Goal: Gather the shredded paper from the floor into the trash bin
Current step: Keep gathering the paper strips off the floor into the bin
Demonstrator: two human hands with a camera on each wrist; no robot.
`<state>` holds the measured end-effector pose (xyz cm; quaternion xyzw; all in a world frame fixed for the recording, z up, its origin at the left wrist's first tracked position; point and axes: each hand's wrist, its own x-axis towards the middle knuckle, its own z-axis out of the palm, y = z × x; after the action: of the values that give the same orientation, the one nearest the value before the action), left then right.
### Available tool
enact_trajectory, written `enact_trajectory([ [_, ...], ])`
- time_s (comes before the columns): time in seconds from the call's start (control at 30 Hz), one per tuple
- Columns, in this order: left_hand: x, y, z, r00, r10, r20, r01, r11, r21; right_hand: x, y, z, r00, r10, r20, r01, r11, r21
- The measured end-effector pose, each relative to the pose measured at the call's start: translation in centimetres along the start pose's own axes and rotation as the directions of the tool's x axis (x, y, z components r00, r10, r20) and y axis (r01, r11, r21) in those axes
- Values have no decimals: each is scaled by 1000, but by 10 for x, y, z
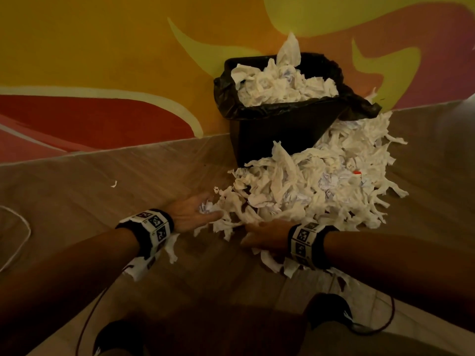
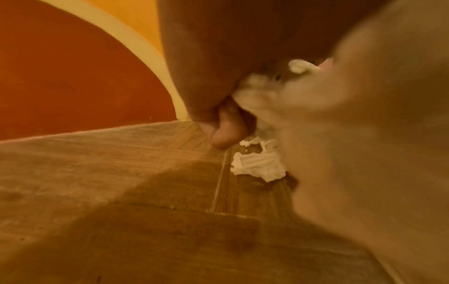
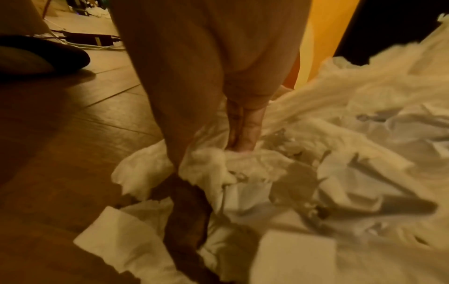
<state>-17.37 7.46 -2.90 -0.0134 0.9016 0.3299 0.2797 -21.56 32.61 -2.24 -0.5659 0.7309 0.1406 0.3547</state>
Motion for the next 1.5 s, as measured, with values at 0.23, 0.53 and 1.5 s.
enact_trajectory([
  [0.23,11,-7,15,989,89,-121,-56,967,249,7,7,-22,983,-21,-185,22,1000,-1],
  [0.53,33,-10,51,996,-65,-63,81,949,306,-6,17,-47,709,288,-644,-31,925,380],
  [1.5,-6,-24,-3,864,-210,-459,30,929,-369,15,29,-113,794,523,-312,33,475,879],
])
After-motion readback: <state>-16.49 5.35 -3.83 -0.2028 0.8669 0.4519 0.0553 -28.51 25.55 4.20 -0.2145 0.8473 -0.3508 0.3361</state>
